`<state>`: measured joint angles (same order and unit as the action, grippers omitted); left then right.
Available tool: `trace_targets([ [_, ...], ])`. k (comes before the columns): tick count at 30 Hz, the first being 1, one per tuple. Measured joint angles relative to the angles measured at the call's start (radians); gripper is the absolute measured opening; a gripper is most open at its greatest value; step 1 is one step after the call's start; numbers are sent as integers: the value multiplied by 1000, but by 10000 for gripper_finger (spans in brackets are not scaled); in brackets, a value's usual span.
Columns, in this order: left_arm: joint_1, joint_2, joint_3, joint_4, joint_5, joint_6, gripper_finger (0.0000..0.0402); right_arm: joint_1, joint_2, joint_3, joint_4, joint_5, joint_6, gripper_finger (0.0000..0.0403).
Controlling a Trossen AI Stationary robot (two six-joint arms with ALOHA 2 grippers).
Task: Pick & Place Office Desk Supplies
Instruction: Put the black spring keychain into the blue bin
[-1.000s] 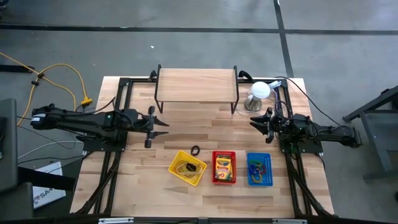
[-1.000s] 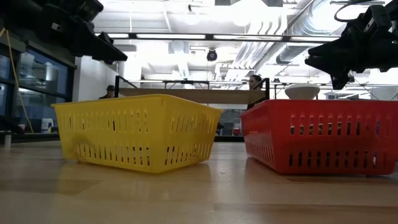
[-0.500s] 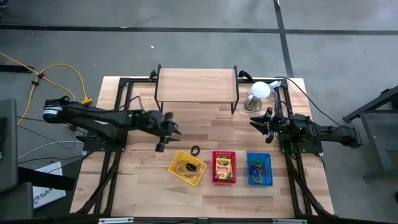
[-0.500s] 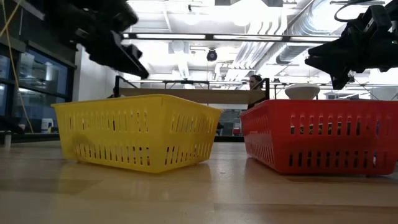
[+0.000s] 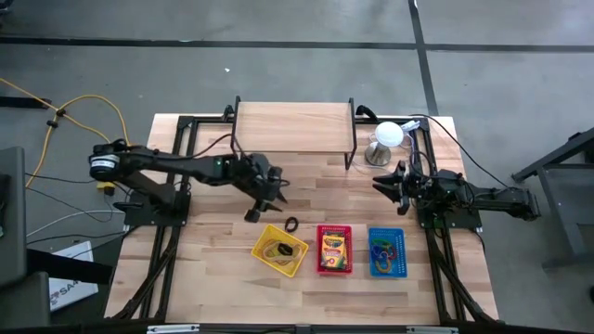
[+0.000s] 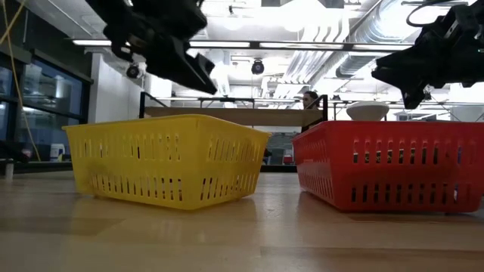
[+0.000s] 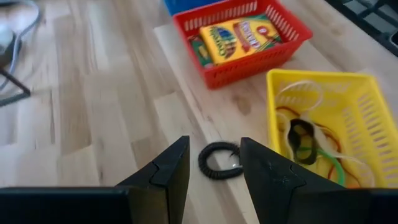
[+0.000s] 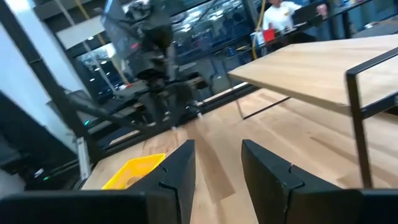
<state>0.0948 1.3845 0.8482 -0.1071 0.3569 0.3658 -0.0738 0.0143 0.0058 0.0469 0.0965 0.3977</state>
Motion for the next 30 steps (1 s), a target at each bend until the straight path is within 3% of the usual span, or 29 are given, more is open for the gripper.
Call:
trace_targets([
  [15, 76, 220, 58, 44, 143, -21, 137, 0, 0, 0, -1, -22, -2, 118],
  [30, 74, 306, 176, -103, 143, 101, 137, 0, 2, 0, -10, -22, -9, 118],
])
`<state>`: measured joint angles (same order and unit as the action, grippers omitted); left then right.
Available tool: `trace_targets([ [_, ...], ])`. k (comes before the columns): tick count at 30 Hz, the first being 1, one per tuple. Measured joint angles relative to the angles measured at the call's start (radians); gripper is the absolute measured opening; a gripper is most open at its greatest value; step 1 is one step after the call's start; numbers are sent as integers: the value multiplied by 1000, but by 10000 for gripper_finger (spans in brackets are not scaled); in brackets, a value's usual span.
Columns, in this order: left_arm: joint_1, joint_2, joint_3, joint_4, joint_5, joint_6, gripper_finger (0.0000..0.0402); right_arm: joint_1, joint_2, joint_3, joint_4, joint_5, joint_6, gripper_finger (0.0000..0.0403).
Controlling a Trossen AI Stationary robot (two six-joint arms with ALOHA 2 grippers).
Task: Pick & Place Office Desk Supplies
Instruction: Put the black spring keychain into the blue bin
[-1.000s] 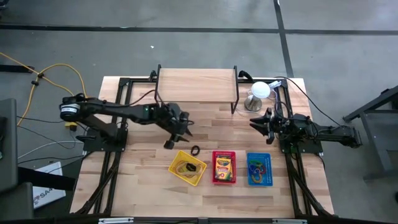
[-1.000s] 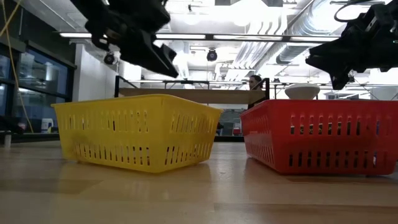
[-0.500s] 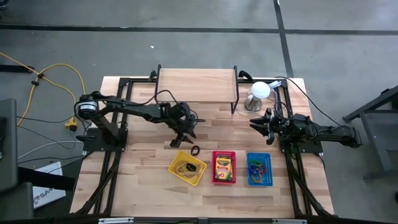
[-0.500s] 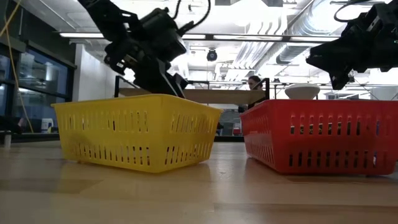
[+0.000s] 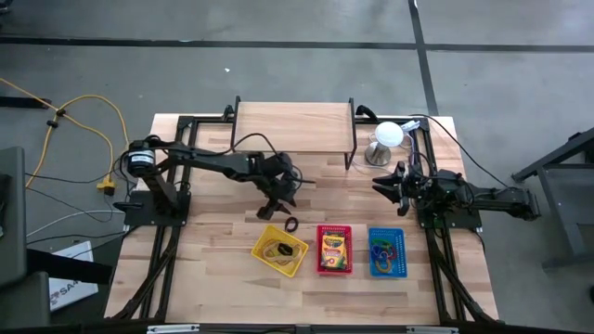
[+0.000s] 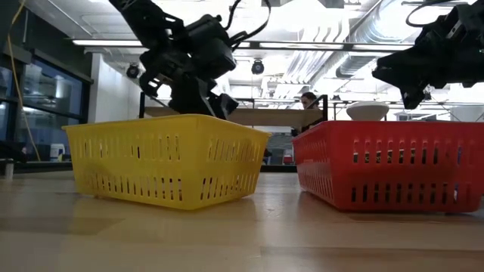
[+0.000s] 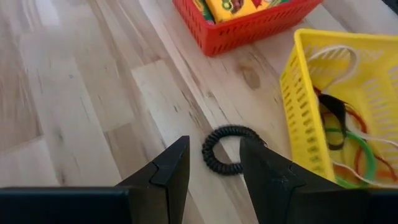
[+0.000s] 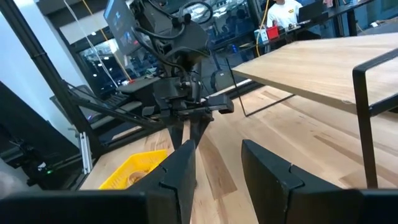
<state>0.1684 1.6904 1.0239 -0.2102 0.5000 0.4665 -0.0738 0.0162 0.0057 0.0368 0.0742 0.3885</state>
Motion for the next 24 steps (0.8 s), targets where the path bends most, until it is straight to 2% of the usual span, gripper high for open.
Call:
trace_targets([
  [14, -42, 97, 4, 17, -7, 7, 137, 0, 35, 0, -2, 2, -1, 118],
  [20, -96, 106, 4, 42, -92, 11, 137, 0, 39, 0, -2, 2, -1, 118],
  [24, -106, 106, 4, 47, -103, 1, 137, 0, 38, 0, -2, 2, -1, 118],
])
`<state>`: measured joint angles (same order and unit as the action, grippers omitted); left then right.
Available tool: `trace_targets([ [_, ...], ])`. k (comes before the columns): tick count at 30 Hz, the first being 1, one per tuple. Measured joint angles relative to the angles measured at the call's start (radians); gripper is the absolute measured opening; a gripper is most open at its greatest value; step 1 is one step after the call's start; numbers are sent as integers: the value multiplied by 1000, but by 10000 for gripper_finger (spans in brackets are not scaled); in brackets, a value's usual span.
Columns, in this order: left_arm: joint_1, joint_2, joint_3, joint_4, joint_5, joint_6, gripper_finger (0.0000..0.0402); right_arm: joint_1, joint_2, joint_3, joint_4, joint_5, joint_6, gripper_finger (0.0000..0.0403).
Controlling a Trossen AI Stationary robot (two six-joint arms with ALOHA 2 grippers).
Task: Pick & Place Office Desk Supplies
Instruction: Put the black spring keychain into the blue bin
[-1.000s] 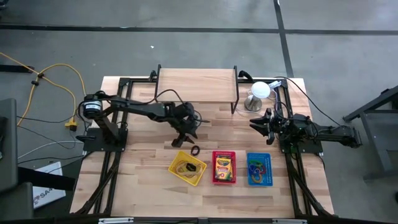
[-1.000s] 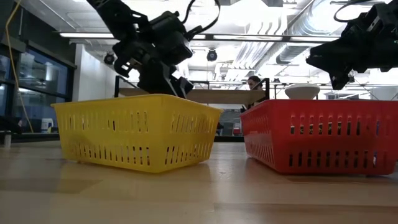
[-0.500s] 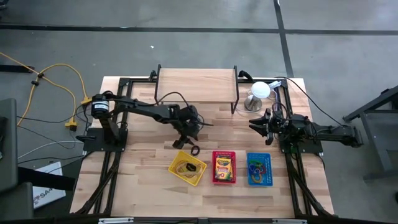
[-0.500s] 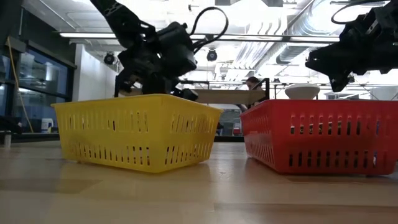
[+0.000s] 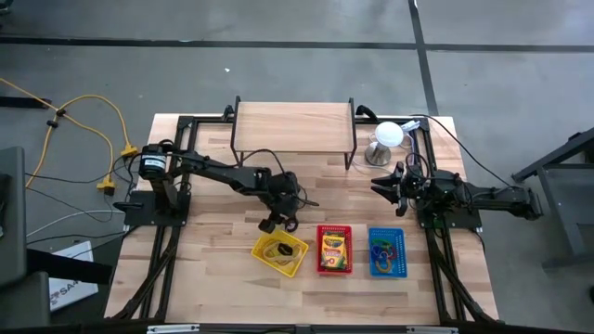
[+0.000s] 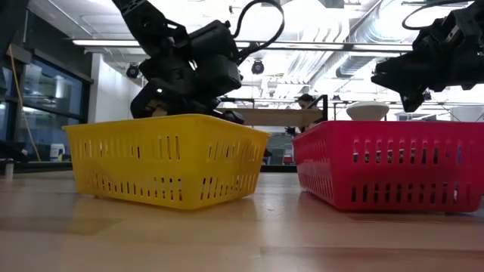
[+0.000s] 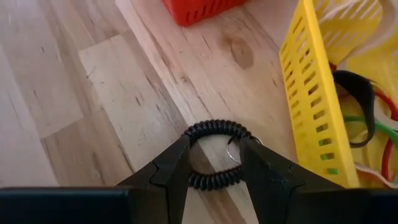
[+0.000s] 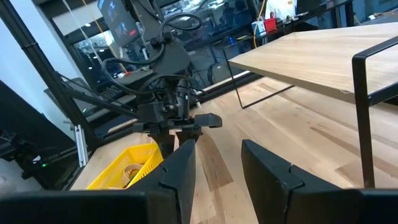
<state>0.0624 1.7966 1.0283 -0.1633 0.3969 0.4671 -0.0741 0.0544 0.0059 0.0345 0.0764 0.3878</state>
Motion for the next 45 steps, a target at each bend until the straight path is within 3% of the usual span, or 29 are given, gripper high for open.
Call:
trace_targets([
  [11, 23, 0, 0, -14, -10, -68, 137, 0, 0, 0, 0, 2, 0, 118],
  [17, 18, 0, 70, -127, -4, -79, 137, 0, 0, 0, 0, 2, 0, 118],
  [25, 24, 39, 141, -204, 95, -64, 137, 0, 0, 0, 0, 3, 0, 118],
  [32, 21, 152, 242, -310, 52, -10, 137, 0, 7, 0, 0, 0, 5, 118],
  [36, 5, 161, 250, -304, -37, 5, 137, 0, 13, 0, 0, 0, 6, 118],
  [45, -14, 162, 250, -338, -131, 7, 137, 0, 15, 0, 0, -1, 8, 118],
])
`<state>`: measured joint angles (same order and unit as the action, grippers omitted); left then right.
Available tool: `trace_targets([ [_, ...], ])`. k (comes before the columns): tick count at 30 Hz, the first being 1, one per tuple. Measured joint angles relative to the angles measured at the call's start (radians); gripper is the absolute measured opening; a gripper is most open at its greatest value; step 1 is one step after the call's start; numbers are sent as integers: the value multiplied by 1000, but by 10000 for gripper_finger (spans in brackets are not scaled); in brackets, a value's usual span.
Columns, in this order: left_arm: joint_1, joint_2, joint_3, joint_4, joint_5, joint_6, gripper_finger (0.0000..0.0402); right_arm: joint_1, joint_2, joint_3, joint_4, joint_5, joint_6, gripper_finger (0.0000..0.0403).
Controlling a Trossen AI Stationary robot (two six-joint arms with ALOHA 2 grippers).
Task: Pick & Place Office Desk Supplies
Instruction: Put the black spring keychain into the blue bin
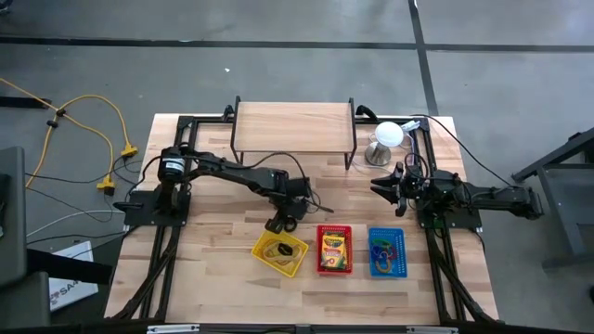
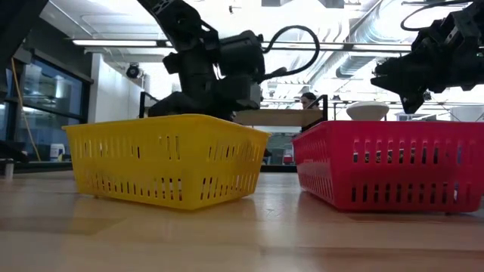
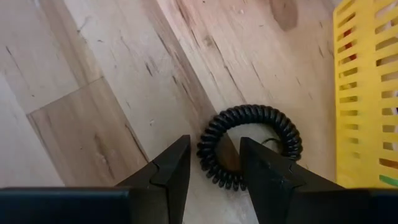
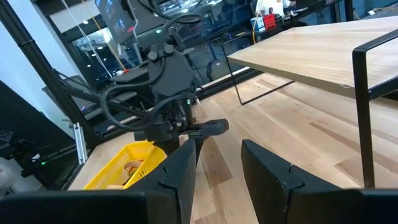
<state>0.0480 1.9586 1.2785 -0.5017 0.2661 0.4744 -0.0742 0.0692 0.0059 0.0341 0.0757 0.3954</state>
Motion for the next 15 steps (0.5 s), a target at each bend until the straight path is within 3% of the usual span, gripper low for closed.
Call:
trace_targets([
  [15, 1, 0, 0, -4, -30, 6, 50, 0, 0, 0, 0, 0, 0, 118],
])
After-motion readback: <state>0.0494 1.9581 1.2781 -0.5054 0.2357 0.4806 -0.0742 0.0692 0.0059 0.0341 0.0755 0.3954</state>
